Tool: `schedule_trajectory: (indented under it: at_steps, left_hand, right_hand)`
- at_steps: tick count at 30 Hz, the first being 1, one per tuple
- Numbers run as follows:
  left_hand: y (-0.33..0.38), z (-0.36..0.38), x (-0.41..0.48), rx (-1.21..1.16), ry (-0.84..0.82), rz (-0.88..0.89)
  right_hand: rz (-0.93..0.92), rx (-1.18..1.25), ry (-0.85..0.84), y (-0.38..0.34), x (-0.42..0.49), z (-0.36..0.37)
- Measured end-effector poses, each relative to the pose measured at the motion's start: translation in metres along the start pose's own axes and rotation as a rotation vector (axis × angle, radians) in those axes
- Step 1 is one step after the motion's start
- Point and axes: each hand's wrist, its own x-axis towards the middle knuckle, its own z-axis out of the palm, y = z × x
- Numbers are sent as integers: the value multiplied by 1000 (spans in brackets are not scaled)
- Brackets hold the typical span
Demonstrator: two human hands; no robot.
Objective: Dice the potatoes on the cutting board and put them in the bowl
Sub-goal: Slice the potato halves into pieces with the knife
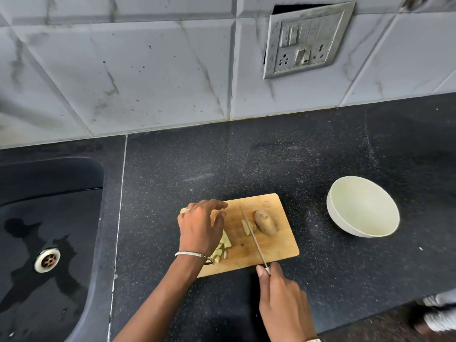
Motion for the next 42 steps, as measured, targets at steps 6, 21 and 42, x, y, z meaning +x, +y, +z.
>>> schedule_trajectory:
  at_steps: [6,21,42]
  left_hand:
    - [18,21,-8,120,-166,137]
    - [8,39,-8,111,-110,143]
    - [-4,29,-12,143,-104,139]
  right_hand:
    - [47,90,97,22,-1,-13]
    - [36,77,-76,22,0,-6]
    - [19,57,-100,24,3,-1]
